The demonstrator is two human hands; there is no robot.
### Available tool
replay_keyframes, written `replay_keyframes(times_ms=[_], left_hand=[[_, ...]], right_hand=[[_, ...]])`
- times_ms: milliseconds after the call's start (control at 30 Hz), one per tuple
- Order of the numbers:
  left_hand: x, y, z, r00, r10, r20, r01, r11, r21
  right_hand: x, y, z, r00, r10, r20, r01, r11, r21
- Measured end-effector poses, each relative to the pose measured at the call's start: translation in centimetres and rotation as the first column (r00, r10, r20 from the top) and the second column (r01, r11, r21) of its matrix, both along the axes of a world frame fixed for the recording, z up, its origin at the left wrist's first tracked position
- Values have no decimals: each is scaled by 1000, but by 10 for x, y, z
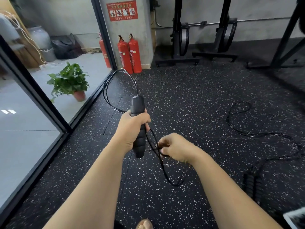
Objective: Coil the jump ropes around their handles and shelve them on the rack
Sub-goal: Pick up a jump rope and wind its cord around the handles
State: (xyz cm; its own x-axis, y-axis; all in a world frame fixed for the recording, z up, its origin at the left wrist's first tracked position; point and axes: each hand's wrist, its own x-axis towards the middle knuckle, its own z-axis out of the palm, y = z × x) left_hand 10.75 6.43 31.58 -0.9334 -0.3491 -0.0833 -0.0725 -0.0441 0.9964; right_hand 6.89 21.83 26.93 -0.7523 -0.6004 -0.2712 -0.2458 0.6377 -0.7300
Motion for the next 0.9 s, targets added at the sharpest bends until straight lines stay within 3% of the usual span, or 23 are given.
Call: replay_keyframes(times_ms=[100, 167, 200, 267, 333, 367, 467, 700, 900], left_hand=[[1, -2, -4, 1000, 14, 28, -12, 997, -70], [0, -5, -6, 999, 42, 31, -38, 995, -93], [0, -7, -7, 998, 51, 33, -47, 992, -121], [1, -9, -7, 997, 59, 47, -49, 981, -190], [3, -8, -6, 997, 60, 54, -48, 980, -193], [3, -7, -6, 997, 59, 52, -50, 984, -172], [3, -7, -2, 997, 60, 41, -54, 989, -139], [6, 1, 6, 998, 8, 69, -1, 993, -114], [6, 7, 9, 996, -47, 77, 52, 996, -67]], right_hand=[[-4, 4, 8, 985, -105, 140, 137, 960, -244], [-6, 5, 14, 952, -200, 232, 279, 878, -388], [-7, 6, 16, 926, -240, 291, 358, 806, -472], [-12, 9, 21, 837, -276, 472, 538, 570, -621], [-19, 14, 24, 747, -318, 584, 665, 362, -654], [-22, 16, 23, 733, -403, 548, 678, 368, -636], [-21, 18, 20, 747, -594, 297, 652, 570, -500], [-10, 9, 25, 864, -459, 206, 500, 738, -453], [-8, 4, 18, 923, -348, 165, 381, 771, -511]])
